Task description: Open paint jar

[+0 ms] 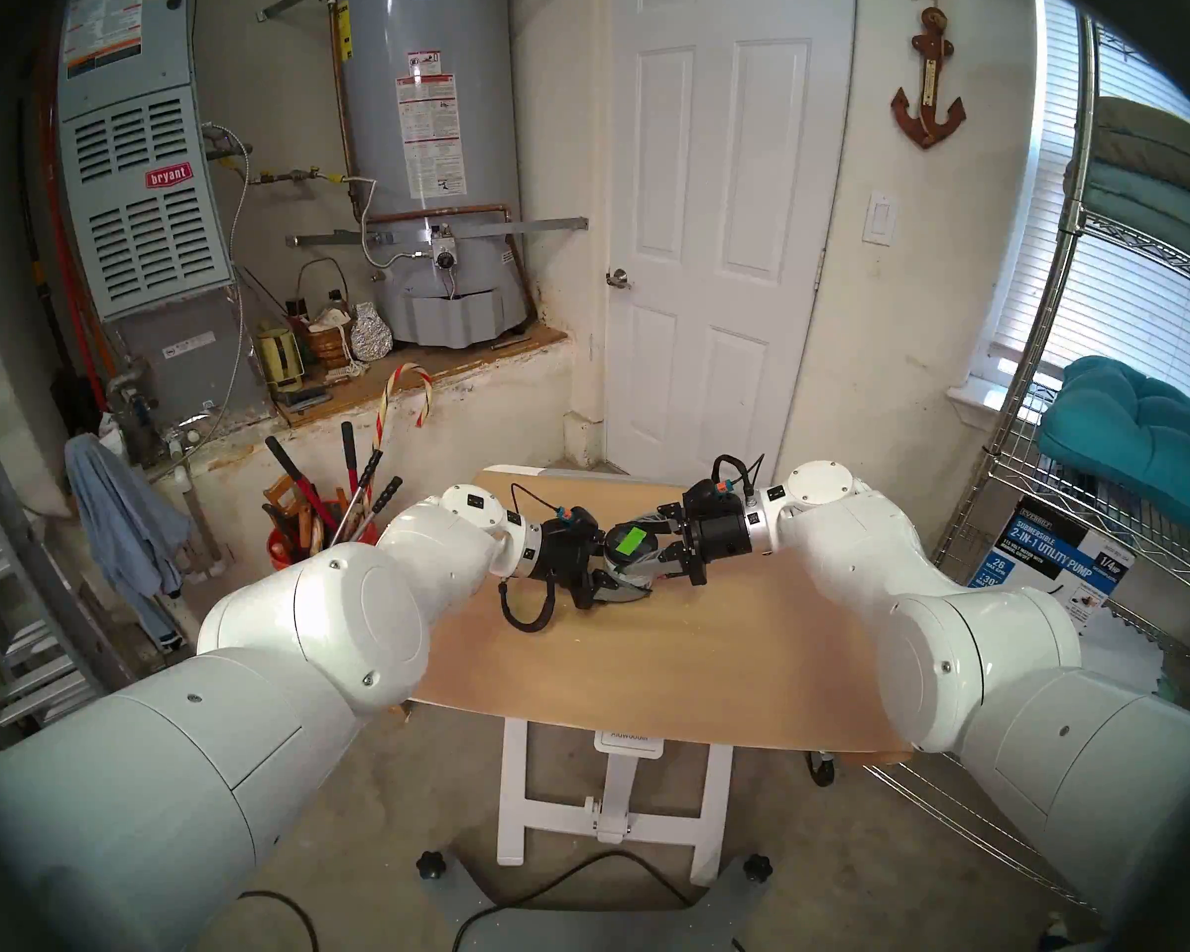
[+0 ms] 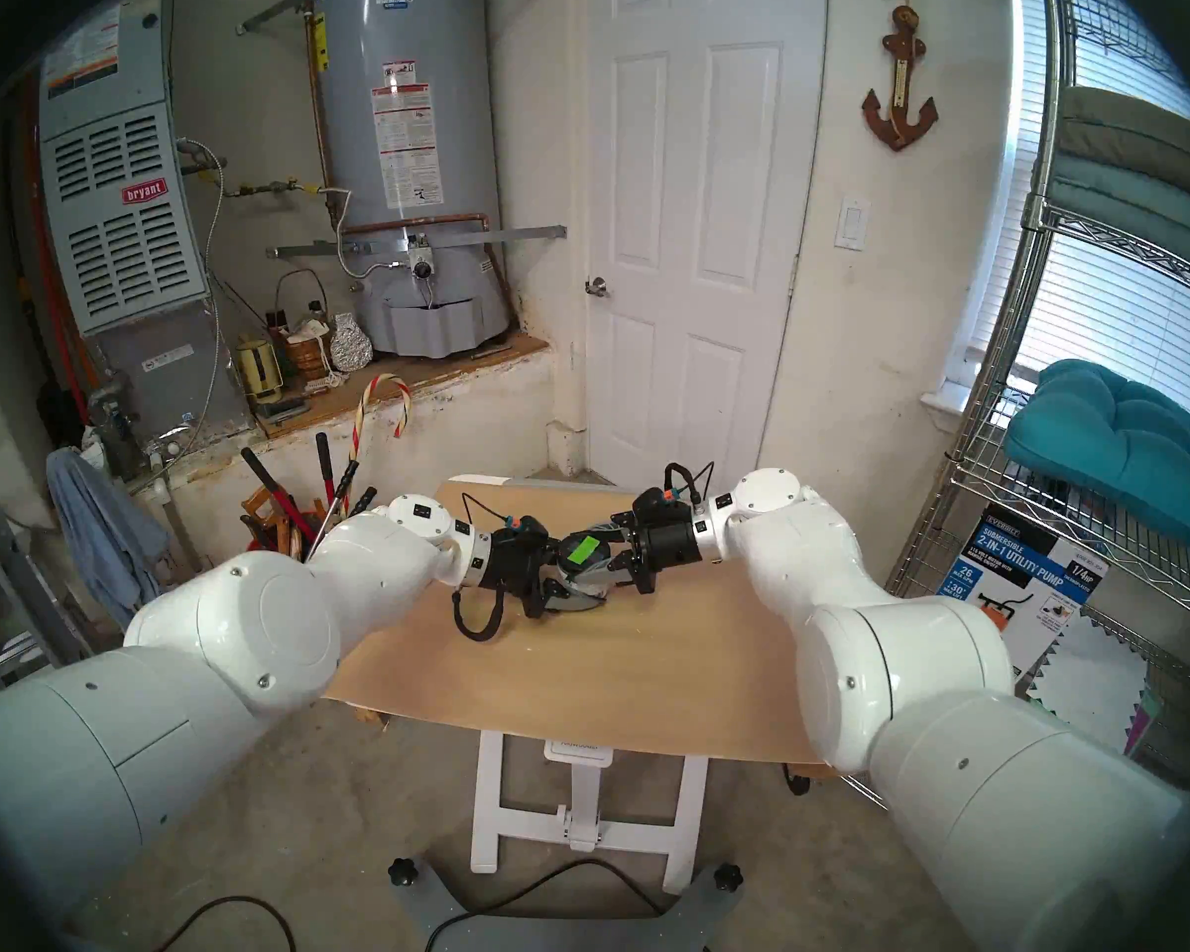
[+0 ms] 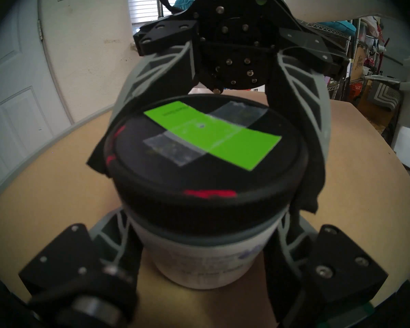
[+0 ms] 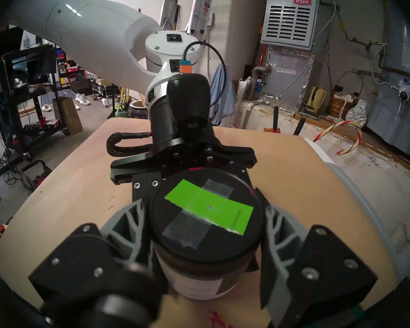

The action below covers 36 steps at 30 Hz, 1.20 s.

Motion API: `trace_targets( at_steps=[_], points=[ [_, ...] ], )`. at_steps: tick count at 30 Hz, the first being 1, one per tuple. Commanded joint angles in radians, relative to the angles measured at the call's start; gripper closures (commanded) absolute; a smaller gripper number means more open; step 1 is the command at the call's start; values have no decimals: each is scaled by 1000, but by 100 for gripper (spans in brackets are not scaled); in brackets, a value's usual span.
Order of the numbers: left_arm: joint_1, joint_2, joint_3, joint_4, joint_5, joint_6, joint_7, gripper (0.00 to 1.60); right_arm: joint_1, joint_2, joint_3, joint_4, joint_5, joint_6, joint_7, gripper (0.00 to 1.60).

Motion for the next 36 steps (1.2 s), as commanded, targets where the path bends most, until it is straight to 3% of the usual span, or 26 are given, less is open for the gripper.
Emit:
trace_targets(
  at_steps=[1, 5, 14, 24, 30, 36],
  points=[
    [-7, 19, -4, -15, -2, 0, 10, 160, 59, -16, 6, 12, 17, -24, 32, 0],
    [-4, 18, -9, -16, -2, -1, 18, 160, 63, -15, 19, 35, 23, -35, 32, 0],
    [14, 12, -26, -26, -2, -2, 74, 160, 88, 9, 90, 112, 74, 26, 30, 0],
    [27, -14, -35, -36, 2, 18, 164, 160, 62, 9, 208, 145, 145, 82, -121, 0],
    [31, -33, -35, -38, 5, 26, 202, 160, 47, -4, 228, 140, 145, 75, -182, 0],
    [31, -43, -37, -43, 7, 34, 229, 160, 24, -5, 249, 138, 154, 60, -192, 0]
  ],
)
